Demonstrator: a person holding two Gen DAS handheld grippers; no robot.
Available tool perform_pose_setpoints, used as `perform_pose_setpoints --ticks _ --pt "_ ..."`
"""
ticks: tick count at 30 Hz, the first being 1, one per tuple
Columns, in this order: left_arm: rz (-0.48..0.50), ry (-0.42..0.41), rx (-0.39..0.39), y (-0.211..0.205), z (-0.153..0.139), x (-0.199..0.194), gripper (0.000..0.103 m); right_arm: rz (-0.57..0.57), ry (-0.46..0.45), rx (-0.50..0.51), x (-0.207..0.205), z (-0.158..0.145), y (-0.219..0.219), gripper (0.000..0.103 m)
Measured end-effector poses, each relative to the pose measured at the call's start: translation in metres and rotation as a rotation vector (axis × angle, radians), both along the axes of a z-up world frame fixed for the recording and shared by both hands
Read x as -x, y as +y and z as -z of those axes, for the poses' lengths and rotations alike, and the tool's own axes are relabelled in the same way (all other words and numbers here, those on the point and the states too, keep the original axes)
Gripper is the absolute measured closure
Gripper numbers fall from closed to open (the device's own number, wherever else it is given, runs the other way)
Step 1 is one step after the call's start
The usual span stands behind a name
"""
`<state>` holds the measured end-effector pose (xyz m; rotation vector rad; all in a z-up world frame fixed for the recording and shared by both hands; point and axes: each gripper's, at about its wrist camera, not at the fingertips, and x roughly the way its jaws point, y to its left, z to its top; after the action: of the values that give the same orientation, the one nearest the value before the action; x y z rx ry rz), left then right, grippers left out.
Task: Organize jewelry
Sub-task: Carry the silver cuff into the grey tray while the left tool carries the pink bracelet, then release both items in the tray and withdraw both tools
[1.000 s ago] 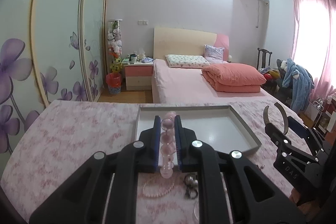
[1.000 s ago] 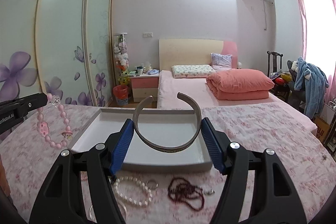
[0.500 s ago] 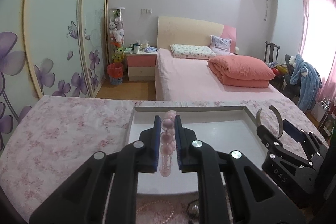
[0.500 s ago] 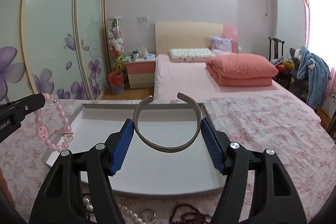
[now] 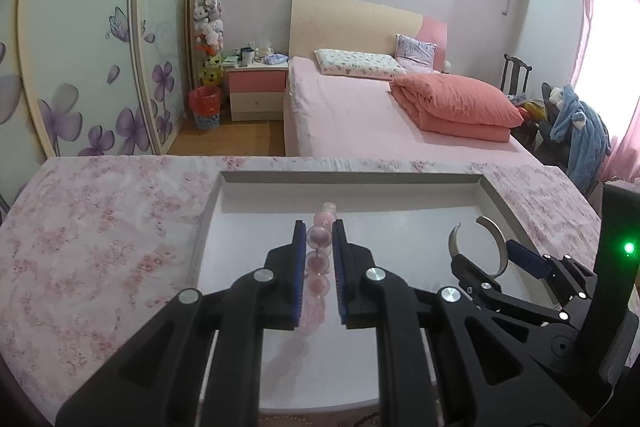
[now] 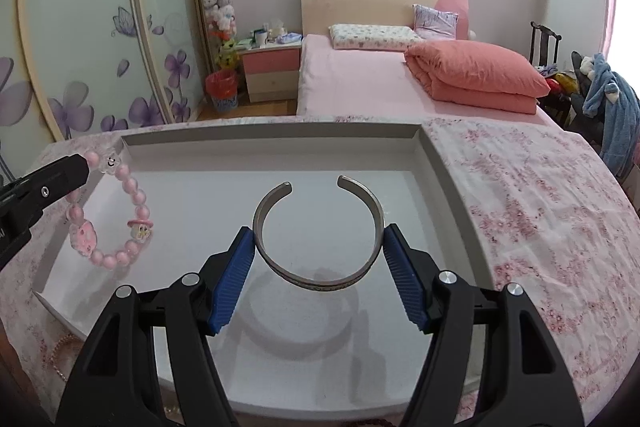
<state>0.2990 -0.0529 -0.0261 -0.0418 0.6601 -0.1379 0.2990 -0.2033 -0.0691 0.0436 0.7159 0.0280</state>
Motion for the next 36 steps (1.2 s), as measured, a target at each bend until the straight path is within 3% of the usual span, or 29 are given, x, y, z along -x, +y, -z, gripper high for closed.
perform_pose_setpoints --ticks 3,5,6,14,27,36 --pt "0.006 0.0 0.014 0.0 -0.001 -0.001 0.086 -0.014 0.006 0.001 0.002 0.0 0.005 0.03" --pt "0.003 -0.01 0.011 0.003 -0.003 0.001 0.078 -0.024 -0.02 0.012 0.008 -0.005 0.006 0.023" --pt "-0.003 -0.014 0.011 0.005 -0.005 0.002 0.074 -0.026 -0.03 0.018 0.01 -0.007 0.007 0.023" --pt "-0.073 -0.023 0.03 0.032 -0.015 0.012 0.074 0.019 -0.06 -0.007 0.022 -0.022 -0.014 0.023" --pt "-0.116 -0.028 0.03 0.063 -0.025 0.063 0.072 0.068 -0.1 -0.034 0.069 -0.041 -0.049 0.023" --pt "-0.122 0.0 0.022 0.085 -0.012 0.104 0.064 0.083 -0.029 -0.045 0.098 -0.027 -0.075 0.023"
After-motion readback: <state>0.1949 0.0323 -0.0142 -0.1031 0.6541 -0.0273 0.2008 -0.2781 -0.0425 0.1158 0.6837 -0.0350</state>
